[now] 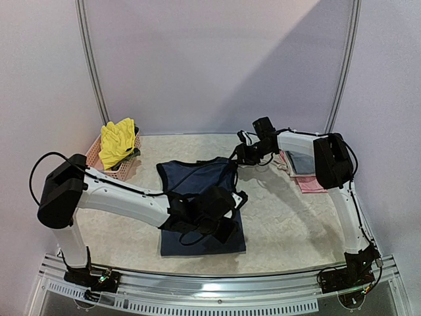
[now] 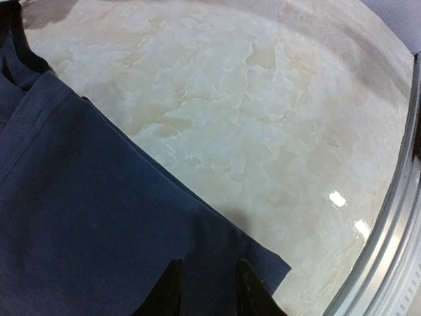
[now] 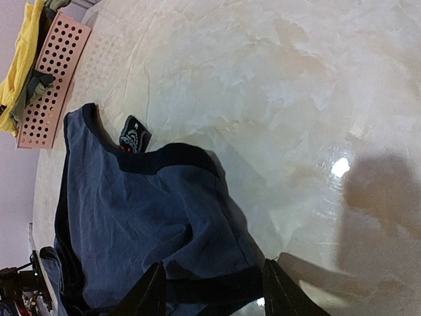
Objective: Fold and stack the mixed laundry pile
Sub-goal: Adjust the 2/3-rectangle-folded tank top at the center of the board.
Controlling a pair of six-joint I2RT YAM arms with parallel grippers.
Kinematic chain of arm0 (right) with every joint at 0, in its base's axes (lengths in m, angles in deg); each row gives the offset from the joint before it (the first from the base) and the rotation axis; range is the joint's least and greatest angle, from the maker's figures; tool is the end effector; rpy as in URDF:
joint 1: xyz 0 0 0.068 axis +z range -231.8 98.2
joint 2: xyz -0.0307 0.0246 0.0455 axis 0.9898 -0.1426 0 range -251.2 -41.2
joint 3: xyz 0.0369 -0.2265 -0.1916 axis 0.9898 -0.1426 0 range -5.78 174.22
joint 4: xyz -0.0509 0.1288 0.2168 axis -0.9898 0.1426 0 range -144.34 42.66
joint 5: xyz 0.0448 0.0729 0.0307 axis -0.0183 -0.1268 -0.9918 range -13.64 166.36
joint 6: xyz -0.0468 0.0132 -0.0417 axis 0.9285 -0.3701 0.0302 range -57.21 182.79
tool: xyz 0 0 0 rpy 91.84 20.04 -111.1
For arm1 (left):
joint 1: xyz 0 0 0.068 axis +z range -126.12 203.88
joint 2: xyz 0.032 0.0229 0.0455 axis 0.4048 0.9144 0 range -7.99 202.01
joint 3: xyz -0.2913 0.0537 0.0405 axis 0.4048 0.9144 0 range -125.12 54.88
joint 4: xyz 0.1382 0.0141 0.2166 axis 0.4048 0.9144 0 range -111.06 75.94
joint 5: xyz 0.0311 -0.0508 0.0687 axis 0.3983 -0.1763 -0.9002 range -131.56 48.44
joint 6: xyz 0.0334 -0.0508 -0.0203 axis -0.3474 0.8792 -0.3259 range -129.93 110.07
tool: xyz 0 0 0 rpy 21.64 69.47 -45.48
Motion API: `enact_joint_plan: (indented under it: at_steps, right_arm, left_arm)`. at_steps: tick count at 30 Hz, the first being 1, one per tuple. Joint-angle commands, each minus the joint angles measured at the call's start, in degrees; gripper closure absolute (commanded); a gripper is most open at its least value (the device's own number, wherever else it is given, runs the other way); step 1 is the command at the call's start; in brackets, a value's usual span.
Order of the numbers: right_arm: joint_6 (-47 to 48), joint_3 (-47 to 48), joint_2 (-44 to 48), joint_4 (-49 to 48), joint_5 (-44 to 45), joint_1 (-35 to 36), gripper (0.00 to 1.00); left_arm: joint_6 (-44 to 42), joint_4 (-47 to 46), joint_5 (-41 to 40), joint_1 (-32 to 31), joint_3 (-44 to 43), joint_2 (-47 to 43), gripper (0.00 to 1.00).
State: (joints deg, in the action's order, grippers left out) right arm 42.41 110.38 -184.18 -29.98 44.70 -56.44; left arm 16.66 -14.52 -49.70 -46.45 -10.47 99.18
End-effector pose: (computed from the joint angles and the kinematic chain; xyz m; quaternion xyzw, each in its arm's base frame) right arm 0.5011 0.2662 0.1431 -0.1300 0.9026 0.3613 0.1946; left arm 0.1437 -0.3809 0.1836 0.3239 0.8747 -0.2213 0.2848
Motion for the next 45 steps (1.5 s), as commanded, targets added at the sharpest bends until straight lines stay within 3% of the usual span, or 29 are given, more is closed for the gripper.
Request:
enact_joint_plan:
  at_steps: [1,5,12,19,25,31,45]
  right_arm:
    - [0.1,3.0,-3.9,2.3,-1.5,-0.5,0.52]
    - [-0.4,3.5,-4.5,1.8,-2.2,-0.4,0.62]
    - [-0.6,3.5,-4.6,1.4,-3.0,-0.4,0.63]
    - [-1.0,3.4,-4.9,0.7,-4.1,-0.4,0.86]
    - [-2.1,3.4,-4.0,0.5,-4.9,-0.3,1.0]
    - [-3.9,3.4,-1.0,1.3,-3.6,1.1,1.0]
    - [-21.8,8.3,-0.9,-8.5,-5.0,3.9,1.0]
  left_arm:
    - [0.6,-4.5,1.5,0.4,2.1,1.6,0.72]
    - [0.6,-4.6,-0.5,0.4,2.6,2.2,0.72]
    - [1.2,-4.1,-2.1,0.4,3.1,2.9,0.73]
    - [2.2,-4.6,-3.2,0.3,4.2,4.0,0.75]
    - [3.1,-5.5,-2.8,0.1,4.9,5.4,0.77]
    - [3.2,-7.9,-2.3,-0.6,5.4,6.0,0.78]
    - [3.9,-9.7,-1.4,-1.6,7.2,6.5,0.78]
